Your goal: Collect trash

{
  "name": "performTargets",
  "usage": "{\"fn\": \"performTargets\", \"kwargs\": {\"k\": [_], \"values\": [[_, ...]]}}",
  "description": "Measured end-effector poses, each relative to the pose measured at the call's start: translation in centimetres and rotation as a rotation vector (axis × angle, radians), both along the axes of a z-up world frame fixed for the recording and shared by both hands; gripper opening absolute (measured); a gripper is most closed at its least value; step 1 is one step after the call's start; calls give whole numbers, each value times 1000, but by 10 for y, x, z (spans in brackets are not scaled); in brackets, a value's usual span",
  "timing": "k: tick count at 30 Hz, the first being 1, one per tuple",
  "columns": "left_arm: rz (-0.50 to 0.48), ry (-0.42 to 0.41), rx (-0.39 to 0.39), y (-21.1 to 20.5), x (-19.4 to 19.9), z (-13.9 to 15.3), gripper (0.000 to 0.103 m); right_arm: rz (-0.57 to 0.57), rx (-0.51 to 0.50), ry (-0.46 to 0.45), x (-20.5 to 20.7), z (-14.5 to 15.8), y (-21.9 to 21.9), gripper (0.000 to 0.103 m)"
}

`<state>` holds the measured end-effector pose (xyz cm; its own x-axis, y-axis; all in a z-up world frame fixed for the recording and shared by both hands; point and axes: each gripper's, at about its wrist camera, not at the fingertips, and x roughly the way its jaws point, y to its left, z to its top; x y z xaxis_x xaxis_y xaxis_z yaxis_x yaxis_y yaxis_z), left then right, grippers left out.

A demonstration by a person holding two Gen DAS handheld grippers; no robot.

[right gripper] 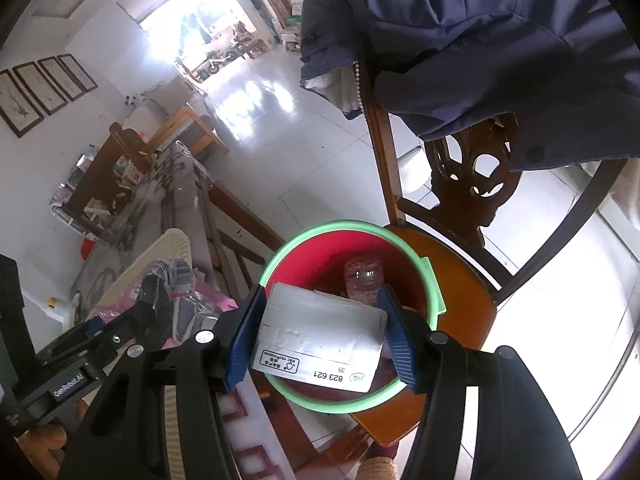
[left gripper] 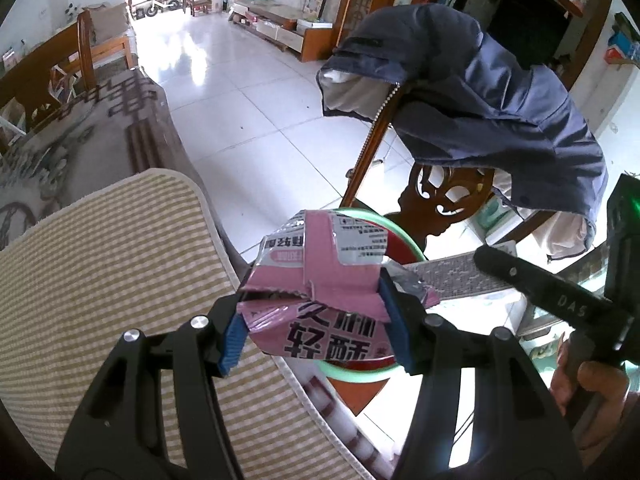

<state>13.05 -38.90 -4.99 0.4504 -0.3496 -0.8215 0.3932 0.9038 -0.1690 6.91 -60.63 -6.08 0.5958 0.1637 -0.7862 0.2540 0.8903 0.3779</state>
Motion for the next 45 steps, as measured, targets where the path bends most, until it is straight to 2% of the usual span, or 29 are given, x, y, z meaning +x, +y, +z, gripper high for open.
{"fn": "performTargets", "kwargs": {"k": [2,4,5,7,11,14,17,20,26,31,37,45], "values": [[5,-13,-7,2,0,2,74,-6,3,-1,1,0,0,57],[19,-44,-15,7,-2,7,82,-16,5,-9,3,0,3,58],[25,-56,-17,11,-3,9,86,-20,0,-13,3,0,5,67],[40,-78,-21,18,-4,14,90,-30,-17,-23,4,2,10,74],[101,-145,-28,42,-10,28,97,-24,-52,-41,5,7,23,77],[164,-212,-15,66,-17,39,97,7,-100,-95,2,19,47,82],[209,-245,9,91,-23,46,97,53,-157,-172,-2,33,80,85],[256,-263,41,121,-29,50,97,109,-207,-253,-8,48,122,96],[352,-343,19,190,-52,65,98,171,-228,-385,-19,72,190,96],[398,-401,8,244,-71,80,98,167,-336,-509,-33,87,252,96],[441,-413,-59,299,-85,93,98,189,-347,-545,-42,88,301,96],[434,-437,-44,341,-96,99,98,182,-340,-502,-55,82,338,96]]}}
